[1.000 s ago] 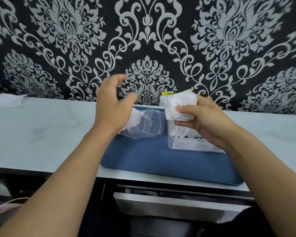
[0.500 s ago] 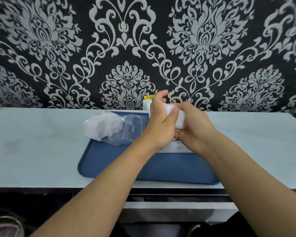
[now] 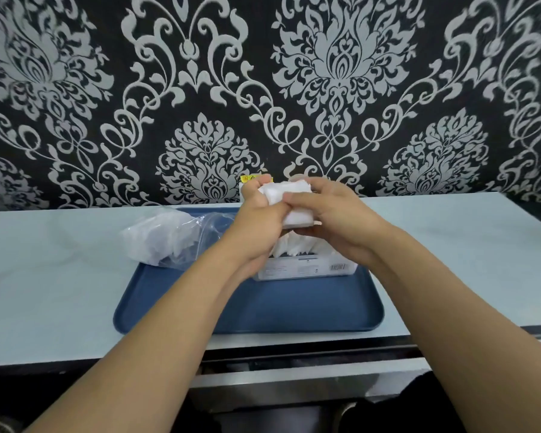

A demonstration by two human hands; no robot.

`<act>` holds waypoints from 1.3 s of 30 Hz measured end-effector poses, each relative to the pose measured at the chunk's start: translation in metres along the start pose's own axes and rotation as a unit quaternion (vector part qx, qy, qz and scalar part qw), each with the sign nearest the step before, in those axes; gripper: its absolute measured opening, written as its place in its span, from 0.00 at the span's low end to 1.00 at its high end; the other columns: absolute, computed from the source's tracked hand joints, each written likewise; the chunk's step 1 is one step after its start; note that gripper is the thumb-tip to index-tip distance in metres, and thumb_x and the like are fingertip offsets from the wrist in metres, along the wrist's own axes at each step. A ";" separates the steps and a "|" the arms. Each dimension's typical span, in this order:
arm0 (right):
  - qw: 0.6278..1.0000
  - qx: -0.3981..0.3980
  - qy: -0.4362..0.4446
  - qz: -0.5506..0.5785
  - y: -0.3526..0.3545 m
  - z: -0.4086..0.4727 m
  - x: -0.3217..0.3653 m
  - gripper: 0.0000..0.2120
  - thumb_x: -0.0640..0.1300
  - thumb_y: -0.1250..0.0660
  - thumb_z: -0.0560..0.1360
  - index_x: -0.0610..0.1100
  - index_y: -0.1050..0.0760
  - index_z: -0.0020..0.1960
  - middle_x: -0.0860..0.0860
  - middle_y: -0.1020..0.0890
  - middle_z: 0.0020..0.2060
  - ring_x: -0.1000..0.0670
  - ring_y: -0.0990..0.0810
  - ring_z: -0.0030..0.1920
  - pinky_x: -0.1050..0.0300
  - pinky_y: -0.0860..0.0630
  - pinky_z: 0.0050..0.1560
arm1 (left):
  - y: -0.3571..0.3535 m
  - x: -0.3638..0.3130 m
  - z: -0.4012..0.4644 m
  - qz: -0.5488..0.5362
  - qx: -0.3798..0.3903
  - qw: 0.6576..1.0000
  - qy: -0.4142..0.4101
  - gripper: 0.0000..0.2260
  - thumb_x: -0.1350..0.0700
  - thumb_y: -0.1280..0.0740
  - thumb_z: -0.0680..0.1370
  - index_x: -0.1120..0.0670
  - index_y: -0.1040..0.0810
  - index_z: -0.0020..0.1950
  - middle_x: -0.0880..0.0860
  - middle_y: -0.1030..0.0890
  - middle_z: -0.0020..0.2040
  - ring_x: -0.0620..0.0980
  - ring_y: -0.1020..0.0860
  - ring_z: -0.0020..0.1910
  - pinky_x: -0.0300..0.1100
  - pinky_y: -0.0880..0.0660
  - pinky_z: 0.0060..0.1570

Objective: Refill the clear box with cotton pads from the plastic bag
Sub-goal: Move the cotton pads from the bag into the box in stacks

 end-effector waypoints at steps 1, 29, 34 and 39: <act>1.000 0.009 -0.014 0.022 0.004 -0.002 0.000 0.16 0.42 0.30 0.77 0.37 0.23 0.62 0.45 0.16 0.48 0.50 0.17 0.46 0.58 0.20 0.46 | 0.002 -0.002 -0.001 0.027 0.012 1.000 -0.005 0.25 0.66 0.36 0.81 0.48 0.41 0.72 0.59 0.23 0.64 0.54 0.18 0.56 0.52 0.21 0.61; 0.741 -0.156 -0.074 -0.649 0.007 0.013 -0.007 0.41 0.43 0.23 0.65 0.42 0.41 0.72 0.46 0.25 0.48 0.43 0.24 0.46 0.53 0.28 0.40 | 0.009 0.015 -0.013 0.657 0.132 0.734 -0.114 0.17 0.50 0.44 0.75 0.44 0.17 0.54 0.51 0.15 0.49 0.57 0.19 0.48 0.51 0.20 0.48; 0.706 -0.184 -0.046 -0.682 0.010 0.016 -0.010 0.40 0.49 0.23 0.65 0.43 0.40 0.70 0.49 0.28 0.40 0.44 0.27 0.43 0.54 0.33 0.37 | 0.010 0.016 -0.012 0.634 0.132 0.752 -0.126 0.13 0.53 0.40 0.80 0.49 0.16 0.51 0.52 0.18 0.42 0.57 0.20 0.42 0.49 0.22 0.43; 0.720 -0.196 -0.047 -0.664 0.020 0.017 -0.024 0.55 0.63 0.21 0.57 0.49 0.47 0.75 0.43 0.34 0.64 0.39 0.35 0.67 0.45 0.30 0.59 | 0.017 0.011 -0.009 0.626 0.119 0.760 -0.130 0.10 0.52 0.38 0.78 0.49 0.16 0.47 0.47 0.22 0.35 0.54 0.21 0.38 0.51 0.20 0.41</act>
Point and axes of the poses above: each hand's wrist, its own z-axis towards the middle knuckle, its own y-axis out of the back of the hand, x = y × z, the point moved 4 cm from there along z, towards the middle knuckle
